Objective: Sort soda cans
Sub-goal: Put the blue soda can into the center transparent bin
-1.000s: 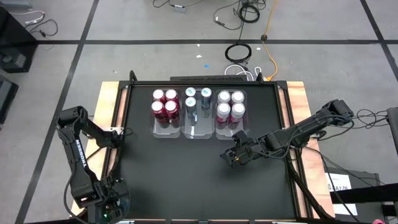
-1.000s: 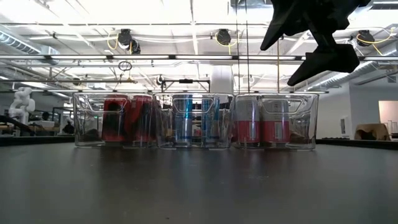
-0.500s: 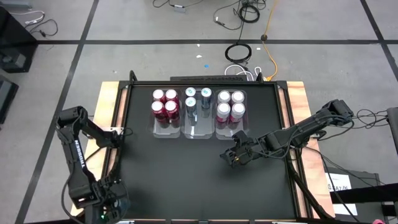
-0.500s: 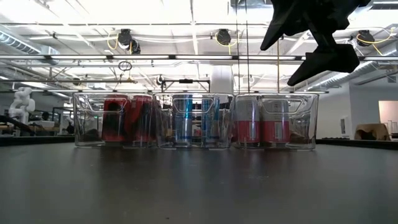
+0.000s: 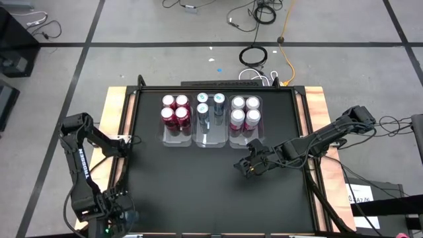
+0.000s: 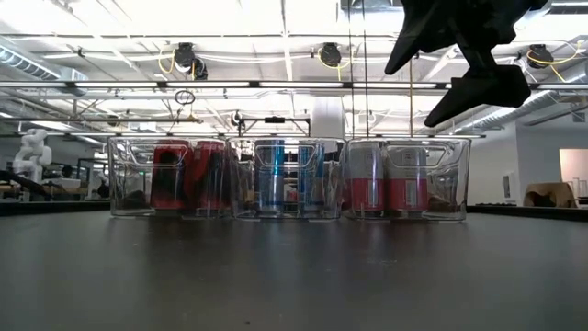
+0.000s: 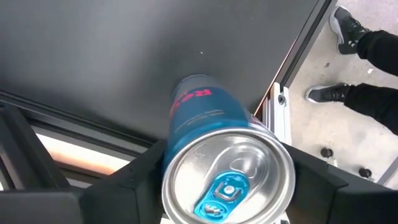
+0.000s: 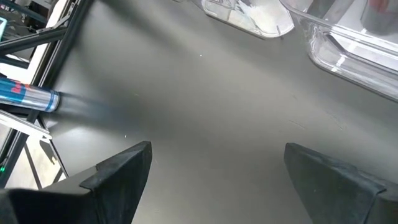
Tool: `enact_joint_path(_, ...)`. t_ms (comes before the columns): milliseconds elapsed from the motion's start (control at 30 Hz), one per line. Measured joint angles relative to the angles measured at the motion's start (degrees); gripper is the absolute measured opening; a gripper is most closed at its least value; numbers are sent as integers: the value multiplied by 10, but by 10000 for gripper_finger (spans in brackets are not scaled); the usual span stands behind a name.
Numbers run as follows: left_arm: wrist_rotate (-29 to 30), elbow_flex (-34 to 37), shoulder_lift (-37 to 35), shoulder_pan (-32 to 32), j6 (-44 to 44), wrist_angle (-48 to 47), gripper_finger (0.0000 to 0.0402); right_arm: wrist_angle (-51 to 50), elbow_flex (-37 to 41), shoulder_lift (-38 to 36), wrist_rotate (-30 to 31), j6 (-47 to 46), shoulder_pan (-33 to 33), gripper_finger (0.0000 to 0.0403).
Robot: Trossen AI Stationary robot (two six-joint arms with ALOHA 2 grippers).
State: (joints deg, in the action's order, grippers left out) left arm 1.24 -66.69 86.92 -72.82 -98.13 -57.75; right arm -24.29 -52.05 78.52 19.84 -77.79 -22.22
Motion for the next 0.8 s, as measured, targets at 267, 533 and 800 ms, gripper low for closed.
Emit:
enact_joint_path(267, -4, -2, 0, 29, -5, 0, 246, 0, 0, 0, -2, 28, 0, 359)
enact_joint_path(533, 47, -19, -1, 157, 47, -2, 246, 1, 0, 0, -2, 79, 0, 359)
enact_joint_path(800, 86, -76, -7, 332, 217, -2, 247, 0, 0, 0, -2, 142, 0, 359)
